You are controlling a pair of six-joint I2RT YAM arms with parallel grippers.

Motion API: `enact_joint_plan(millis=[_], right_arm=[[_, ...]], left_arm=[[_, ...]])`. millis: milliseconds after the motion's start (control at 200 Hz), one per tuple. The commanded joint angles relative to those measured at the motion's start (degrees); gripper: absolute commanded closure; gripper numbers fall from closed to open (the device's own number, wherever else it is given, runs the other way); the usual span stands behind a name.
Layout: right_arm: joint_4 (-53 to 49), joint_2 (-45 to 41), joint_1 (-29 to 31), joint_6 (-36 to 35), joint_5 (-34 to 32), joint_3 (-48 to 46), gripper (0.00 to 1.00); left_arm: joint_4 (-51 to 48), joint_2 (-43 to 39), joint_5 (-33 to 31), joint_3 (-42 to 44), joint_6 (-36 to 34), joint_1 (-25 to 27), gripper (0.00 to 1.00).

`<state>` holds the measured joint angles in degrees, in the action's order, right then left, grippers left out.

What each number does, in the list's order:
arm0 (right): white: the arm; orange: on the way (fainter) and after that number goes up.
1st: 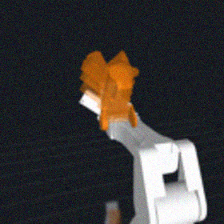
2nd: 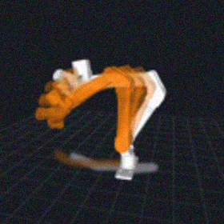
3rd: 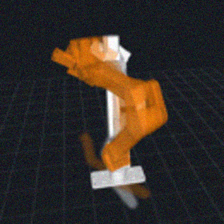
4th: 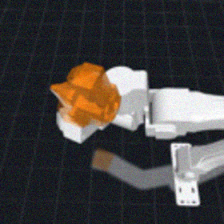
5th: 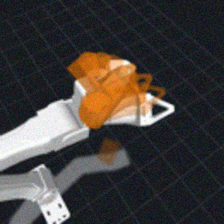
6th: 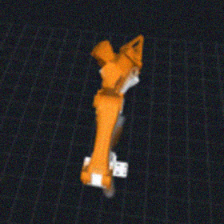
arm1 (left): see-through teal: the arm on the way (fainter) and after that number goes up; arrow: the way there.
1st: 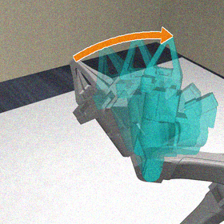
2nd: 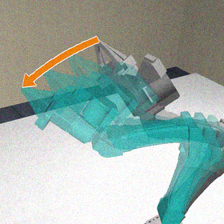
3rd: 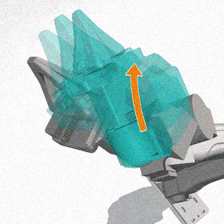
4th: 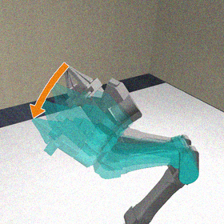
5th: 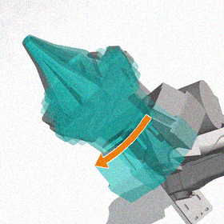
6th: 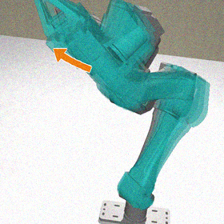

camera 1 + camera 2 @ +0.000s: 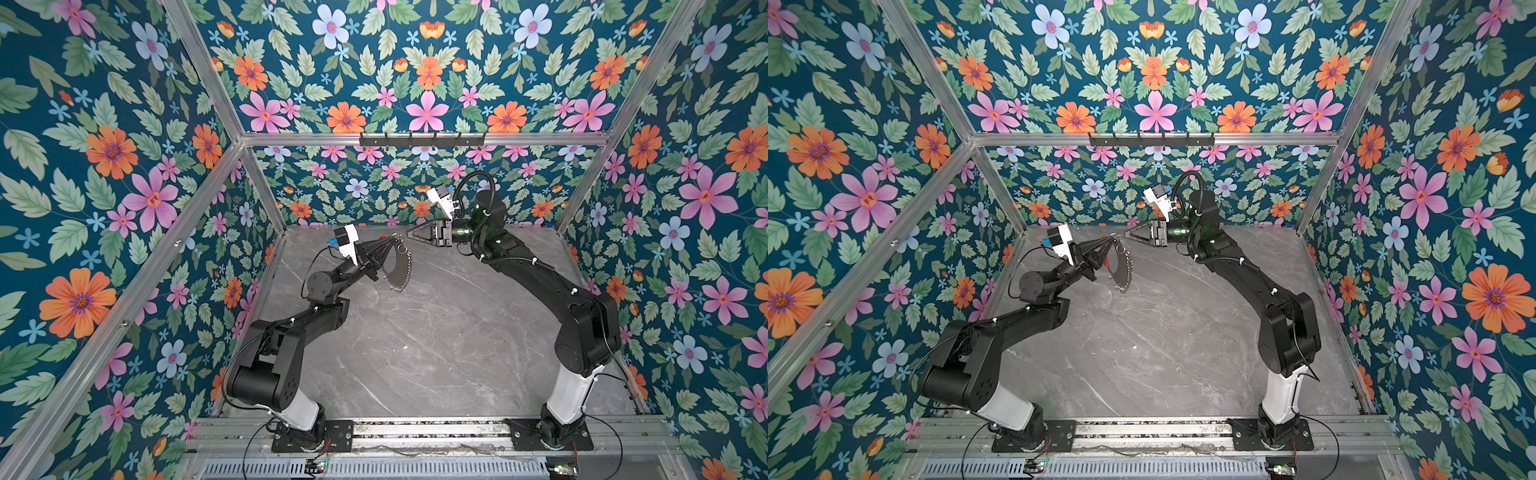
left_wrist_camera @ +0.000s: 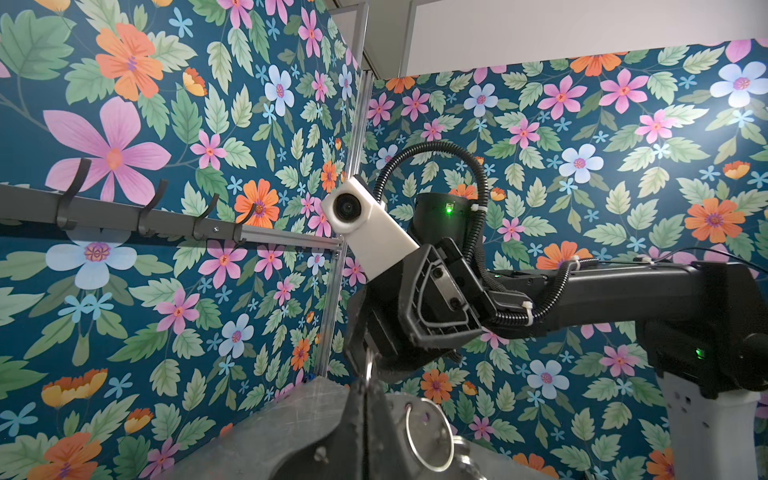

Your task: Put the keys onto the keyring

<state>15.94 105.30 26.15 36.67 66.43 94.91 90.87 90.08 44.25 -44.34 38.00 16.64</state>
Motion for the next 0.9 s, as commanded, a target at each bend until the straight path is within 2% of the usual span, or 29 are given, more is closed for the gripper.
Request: enact_joint_plan(millis=[0, 585, 750, 895], right_arm=[[-3.6, 0.0, 0.4, -4.2, -1.7, 0.5, 0.63], [-3.8, 0.9, 1.3, -4.7, -1.4, 1.9, 0.62], [-4.3, 1.3, 1.4, -4.7, -1.0, 2.4, 0.71], [-4.4, 1.5, 1.5, -4.7, -0.9, 2.6, 0.87]], left_arm=[[4.9, 0.1, -0.9, -0.8, 1.1, 0.2, 1.00], [4.9, 0.8, 0.3, -0.9, 2.7, 0.6, 1.00], [4.9, 0.7, 0.4, -1.0, 2.6, 0.6, 1.00], [4.9, 0.8, 0.6, -1.0, 2.5, 0.7, 1.00]])
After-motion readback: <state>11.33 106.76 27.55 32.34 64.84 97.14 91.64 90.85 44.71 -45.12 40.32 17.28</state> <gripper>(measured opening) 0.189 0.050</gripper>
